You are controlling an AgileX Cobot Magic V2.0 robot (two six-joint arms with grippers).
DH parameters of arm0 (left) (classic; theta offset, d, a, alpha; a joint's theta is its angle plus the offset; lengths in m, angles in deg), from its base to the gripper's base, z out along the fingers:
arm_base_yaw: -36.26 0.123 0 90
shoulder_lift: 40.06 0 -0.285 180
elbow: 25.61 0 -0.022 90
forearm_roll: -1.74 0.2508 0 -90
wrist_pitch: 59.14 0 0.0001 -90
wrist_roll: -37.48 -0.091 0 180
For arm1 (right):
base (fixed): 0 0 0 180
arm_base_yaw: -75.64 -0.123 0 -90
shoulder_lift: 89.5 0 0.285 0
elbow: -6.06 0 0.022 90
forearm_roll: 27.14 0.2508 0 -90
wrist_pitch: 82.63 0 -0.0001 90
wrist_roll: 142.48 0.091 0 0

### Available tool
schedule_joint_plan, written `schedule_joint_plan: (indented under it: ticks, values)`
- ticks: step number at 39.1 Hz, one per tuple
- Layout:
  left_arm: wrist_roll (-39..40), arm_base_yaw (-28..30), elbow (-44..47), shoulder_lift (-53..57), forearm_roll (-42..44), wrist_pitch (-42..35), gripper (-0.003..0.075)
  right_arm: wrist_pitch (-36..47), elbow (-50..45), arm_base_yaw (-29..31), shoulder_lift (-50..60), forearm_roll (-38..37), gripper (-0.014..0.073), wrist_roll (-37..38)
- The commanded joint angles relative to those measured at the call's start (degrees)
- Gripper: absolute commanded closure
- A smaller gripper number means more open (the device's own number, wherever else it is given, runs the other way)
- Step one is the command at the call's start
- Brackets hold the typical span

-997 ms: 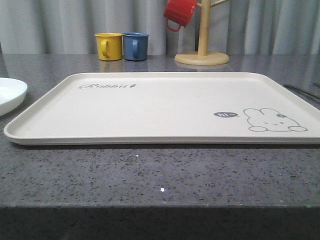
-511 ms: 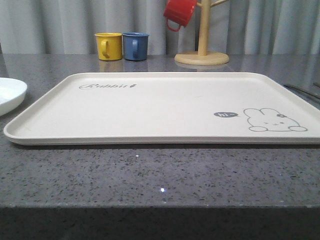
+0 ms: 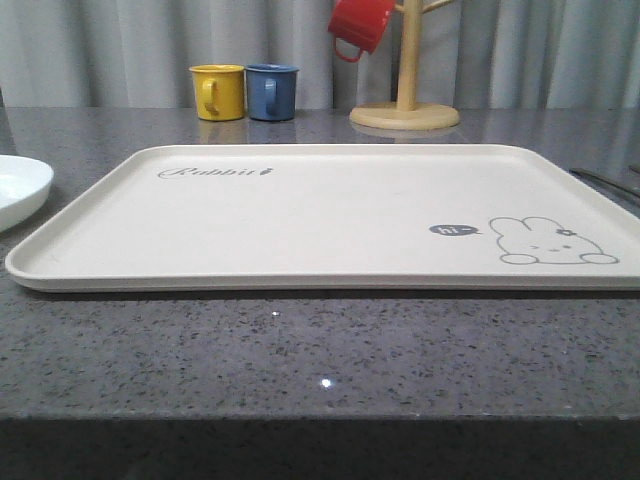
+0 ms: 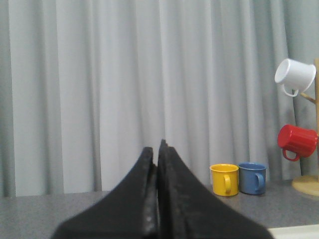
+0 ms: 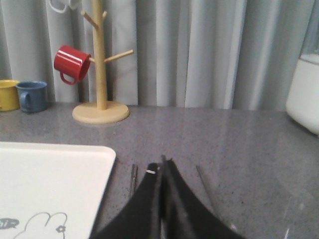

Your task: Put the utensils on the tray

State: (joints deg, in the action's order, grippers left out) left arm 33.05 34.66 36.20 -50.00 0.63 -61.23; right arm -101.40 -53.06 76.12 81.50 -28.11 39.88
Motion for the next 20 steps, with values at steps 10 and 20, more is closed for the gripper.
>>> schedule_joint_plan:
  ticks: [10, 20]
  values:
    - [0.16, 0.16, -16.52, -20.86, 2.89, 10.24, 0.0738, -4.19, 17.35, 0.4, -19.53, 1.55, 0.0653, -0.42]
    - [0.16, 0.16, -16.52, -21.58, 2.47, 9.67, 0.0531, -4.45, 17.43, 0.4, -19.91, 1.44, 0.0399, -0.42]
